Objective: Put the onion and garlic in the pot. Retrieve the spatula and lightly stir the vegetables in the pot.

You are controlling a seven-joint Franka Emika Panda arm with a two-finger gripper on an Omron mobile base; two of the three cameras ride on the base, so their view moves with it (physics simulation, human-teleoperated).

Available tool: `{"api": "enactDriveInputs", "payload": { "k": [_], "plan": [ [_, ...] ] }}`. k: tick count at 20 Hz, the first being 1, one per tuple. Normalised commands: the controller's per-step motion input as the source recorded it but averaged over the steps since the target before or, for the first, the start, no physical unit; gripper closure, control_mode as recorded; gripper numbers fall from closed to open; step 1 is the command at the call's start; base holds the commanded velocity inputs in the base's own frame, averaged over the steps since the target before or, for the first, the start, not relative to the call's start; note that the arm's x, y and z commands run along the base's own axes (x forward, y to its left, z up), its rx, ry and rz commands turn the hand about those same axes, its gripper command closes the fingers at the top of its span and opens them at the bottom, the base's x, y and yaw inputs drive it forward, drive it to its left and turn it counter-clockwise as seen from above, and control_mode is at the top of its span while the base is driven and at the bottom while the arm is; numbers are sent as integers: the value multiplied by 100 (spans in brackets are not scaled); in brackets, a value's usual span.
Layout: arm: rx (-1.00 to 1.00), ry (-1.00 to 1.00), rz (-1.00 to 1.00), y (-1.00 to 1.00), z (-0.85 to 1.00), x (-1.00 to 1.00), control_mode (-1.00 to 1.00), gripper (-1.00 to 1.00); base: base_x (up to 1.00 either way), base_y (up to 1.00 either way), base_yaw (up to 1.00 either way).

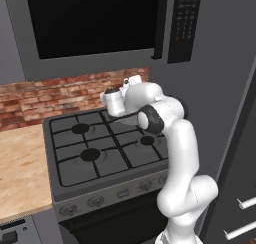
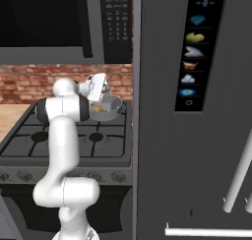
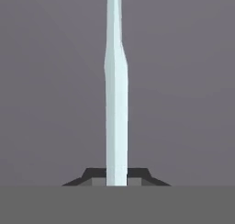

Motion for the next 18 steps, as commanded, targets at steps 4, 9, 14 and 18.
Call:
{"api": "enactDriveInputs", "payload": {
  "k": [4,9,14,18],
  "plan": [
    [0,-5,-12,0,-7,44,-100,100,0,0,0],
    [0,0,-11,0,-13,23,-100,100,0,0,0],
    [0,0,-7,16,-37,12,-100,100,0,0,0],
    [0,-3,-1,32,-5,16,-100,100,0,0,0]
  ]
}}
